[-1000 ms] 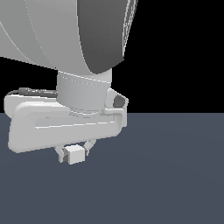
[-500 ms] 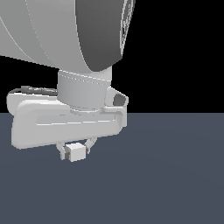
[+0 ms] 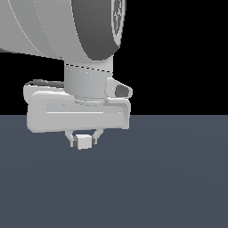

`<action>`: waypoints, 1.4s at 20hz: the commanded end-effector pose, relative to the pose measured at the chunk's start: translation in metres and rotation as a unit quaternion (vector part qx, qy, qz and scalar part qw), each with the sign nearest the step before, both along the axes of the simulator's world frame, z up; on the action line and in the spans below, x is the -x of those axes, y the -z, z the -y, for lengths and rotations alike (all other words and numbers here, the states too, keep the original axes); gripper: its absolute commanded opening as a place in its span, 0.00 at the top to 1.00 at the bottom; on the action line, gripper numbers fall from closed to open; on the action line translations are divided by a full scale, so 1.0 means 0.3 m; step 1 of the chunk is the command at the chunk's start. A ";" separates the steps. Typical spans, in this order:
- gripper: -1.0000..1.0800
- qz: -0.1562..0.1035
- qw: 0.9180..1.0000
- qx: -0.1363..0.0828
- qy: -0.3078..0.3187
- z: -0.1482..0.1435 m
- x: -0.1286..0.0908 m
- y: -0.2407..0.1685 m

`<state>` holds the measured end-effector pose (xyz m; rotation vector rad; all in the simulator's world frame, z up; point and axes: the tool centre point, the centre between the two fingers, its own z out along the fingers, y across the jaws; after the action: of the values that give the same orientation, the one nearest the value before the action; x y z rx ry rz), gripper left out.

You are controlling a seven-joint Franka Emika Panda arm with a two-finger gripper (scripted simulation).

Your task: Plug the charger into the wall socket.

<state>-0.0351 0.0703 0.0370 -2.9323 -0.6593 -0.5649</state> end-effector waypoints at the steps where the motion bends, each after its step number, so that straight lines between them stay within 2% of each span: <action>1: 1.00 0.001 0.999 -0.001 0.032 0.011 -0.027 -0.026; 7: 1.00 0.002 0.993 -0.002 0.114 0.053 -0.091 -0.088; 16: 1.00 0.001 0.975 -0.002 0.220 0.127 -0.160 -0.164; 23: 1.00 0.000 0.962 0.000 0.273 0.172 -0.186 -0.198; 28: 1.00 -0.001 0.956 0.000 0.293 0.190 -0.193 -0.209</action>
<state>0.0223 0.0150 0.0988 -3.1032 0.2163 -0.5949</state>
